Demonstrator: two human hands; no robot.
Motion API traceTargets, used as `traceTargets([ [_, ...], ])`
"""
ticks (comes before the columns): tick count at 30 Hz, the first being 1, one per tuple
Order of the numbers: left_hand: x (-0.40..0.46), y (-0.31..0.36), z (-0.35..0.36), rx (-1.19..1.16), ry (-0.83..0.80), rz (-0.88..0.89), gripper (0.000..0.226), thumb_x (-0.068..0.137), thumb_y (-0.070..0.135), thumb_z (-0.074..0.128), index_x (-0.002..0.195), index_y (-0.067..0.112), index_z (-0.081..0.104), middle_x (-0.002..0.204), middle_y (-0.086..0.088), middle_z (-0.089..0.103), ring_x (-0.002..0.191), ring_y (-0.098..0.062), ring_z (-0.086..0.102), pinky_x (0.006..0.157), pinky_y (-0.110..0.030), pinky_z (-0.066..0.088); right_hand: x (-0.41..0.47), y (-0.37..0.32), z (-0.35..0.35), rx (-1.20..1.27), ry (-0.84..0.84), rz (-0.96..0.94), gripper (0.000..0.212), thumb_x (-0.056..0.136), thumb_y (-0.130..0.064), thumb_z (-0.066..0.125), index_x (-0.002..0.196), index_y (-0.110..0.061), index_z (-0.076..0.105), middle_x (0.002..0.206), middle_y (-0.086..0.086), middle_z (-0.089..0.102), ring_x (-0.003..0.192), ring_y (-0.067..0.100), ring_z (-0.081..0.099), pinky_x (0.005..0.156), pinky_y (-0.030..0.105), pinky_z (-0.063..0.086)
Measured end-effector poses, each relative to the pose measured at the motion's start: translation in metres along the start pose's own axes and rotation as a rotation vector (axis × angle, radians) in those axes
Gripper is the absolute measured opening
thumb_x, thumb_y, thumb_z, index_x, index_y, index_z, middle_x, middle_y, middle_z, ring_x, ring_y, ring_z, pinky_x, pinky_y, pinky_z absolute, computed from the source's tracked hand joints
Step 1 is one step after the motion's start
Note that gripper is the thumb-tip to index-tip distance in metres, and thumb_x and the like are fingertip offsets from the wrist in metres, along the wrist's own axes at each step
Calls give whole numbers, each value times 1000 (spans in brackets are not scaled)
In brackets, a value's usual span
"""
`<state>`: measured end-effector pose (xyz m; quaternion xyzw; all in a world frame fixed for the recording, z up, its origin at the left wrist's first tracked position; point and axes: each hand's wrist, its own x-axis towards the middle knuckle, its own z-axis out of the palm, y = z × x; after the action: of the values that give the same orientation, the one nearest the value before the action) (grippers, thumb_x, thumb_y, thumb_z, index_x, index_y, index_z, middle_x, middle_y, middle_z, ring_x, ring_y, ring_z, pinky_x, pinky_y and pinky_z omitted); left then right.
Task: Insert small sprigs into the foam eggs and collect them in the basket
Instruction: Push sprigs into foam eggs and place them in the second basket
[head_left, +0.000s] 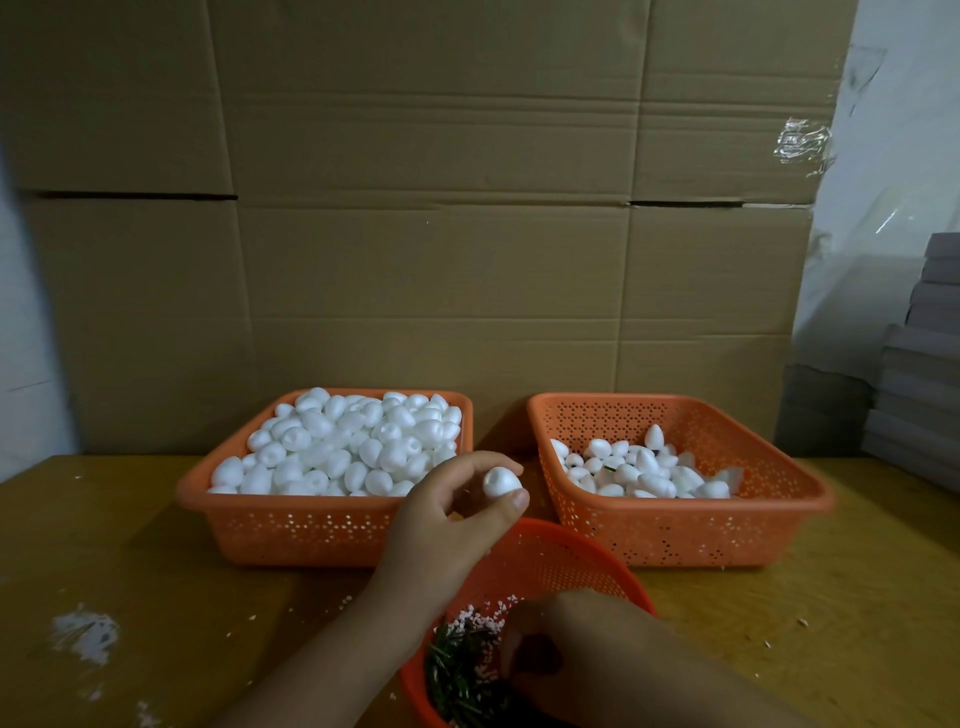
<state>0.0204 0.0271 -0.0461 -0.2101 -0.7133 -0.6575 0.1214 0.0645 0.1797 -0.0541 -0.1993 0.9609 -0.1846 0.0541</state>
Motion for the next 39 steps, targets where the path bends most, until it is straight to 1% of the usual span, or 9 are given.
traceTargets([
  [4,0,1,0,-37,-2,-21,17,85,14,73,92,29,74,89,10,71,80,-7,68,67,-23,56,1,1,0,-7,-12,2,26,86,-36,63,102,-55,55,105,-18,69,94,-3,62,88,15,47],
  [8,1,2,2,-126,-18,-46,18,88,1,67,99,14,71,97,1,74,85,-19,73,65,-24,57,0,2,1,-17,-6,-3,24,85,-37,63,98,-56,56,105,-21,68,93,-5,62,86,14,47],
  [12,0,3,1,-98,-22,-33,27,87,1,68,100,24,73,86,2,72,70,-12,68,61,-20,53,0,2,1,-8,-13,-17,25,85,-36,63,101,-54,56,106,-20,69,95,-4,63,92,19,50],
  [16,0,1,0,-62,-45,-33,36,87,8,69,105,40,73,76,7,65,66,-7,60,63,-21,52,1,3,1,-6,-19,-20,24,85,-36,63,102,-52,57,108,-19,68,98,-3,63,94,23,50],
  [24,0,2,-2,-28,-60,-7,44,87,3,68,104,44,73,100,-3,61,63,-7,60,67,-18,52,2,3,3,-24,-8,-19,23,84,-37,63,94,-57,56,105,-22,68,94,-5,63,90,17,49],
  [30,0,2,-3,-36,-57,-44,48,87,1,66,105,44,72,103,-9,59,67,-7,59,71,-18,51,4,5,5,-28,0,-28,24,84,-38,64,95,-58,56,106,-24,67,93,-6,62,90,16,48],
  [34,0,4,-3,-99,-72,-103,39,94,10,58,106,43,73,93,-6,59,71,-8,60,73,-22,49,3,5,5,-12,15,-41,25,85,-38,62,99,-57,54,104,-24,68,92,-7,62,88,16,49],
  [37,0,4,-2,-206,-65,-133,36,98,11,52,107,36,76,102,2,67,83,-7,63,70,-25,50,3,4,4,-27,27,-36,27,85,-40,60,98,-61,51,107,-21,68,95,-5,63,90,18,49],
  [39,0,4,-2,-165,-77,-119,37,97,11,55,109,40,74,105,4,69,83,-6,64,73,-23,51,4,3,4,-29,14,-26,28,86,-39,60,98,-63,50,107,-21,68,95,-4,63,90,18,49],
])
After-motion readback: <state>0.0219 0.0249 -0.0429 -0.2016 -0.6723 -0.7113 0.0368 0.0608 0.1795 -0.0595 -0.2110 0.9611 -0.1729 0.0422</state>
